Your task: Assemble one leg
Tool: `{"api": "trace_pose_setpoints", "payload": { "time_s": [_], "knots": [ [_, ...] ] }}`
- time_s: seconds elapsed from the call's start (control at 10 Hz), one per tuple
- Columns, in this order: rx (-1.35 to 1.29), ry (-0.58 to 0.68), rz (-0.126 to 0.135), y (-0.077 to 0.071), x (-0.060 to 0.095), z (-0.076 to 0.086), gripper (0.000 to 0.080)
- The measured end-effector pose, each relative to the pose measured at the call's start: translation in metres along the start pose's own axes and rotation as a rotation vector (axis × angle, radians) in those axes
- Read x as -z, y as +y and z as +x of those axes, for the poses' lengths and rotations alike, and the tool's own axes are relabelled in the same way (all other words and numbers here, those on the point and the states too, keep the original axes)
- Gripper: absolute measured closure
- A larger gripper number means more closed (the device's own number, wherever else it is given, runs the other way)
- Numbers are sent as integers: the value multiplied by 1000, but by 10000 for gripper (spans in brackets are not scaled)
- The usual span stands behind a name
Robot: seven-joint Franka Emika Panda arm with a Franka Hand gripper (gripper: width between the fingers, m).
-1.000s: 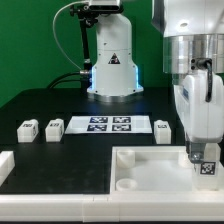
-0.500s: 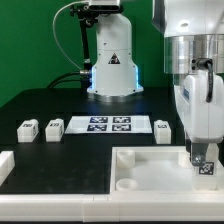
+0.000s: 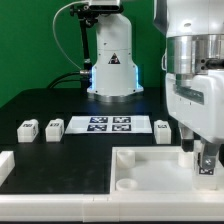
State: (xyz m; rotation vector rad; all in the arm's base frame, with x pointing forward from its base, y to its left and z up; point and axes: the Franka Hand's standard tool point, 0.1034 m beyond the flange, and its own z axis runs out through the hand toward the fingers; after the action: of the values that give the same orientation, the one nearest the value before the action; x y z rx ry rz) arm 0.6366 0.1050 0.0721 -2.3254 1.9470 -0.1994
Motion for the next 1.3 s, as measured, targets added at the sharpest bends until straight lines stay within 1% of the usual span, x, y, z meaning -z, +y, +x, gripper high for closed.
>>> {"api": "trace_pose_setpoints", "payload": {
  "time_s": [0.1, 0.2, 0.3, 0.4, 0.5, 0.6, 0.8, 0.9, 1.0, 1.1, 1.2, 1.3],
  "knots": [
    [119, 5, -4, 0, 0, 0, 151],
    [410, 21, -30, 1, -1, 0, 151],
    [602, 20, -31, -6, 2, -8, 151],
    [782, 12, -11, -16, 8, -20, 151],
    [984, -5, -25, -15, 9, -24, 151],
    [1086, 14, -1, -18, 12, -23, 151],
    [1340, 27, -20, -16, 11, -18, 151],
    [1412, 27, -27, -14, 8, -16, 151],
    [1506, 21, -46, -10, 2, -11, 151],
    [1480, 2, -67, -8, -1, -6, 151],
    [1440, 8, -62, -9, 0, -6, 183],
    [1440, 9, -63, -9, -1, -6, 183]
  ]
}}
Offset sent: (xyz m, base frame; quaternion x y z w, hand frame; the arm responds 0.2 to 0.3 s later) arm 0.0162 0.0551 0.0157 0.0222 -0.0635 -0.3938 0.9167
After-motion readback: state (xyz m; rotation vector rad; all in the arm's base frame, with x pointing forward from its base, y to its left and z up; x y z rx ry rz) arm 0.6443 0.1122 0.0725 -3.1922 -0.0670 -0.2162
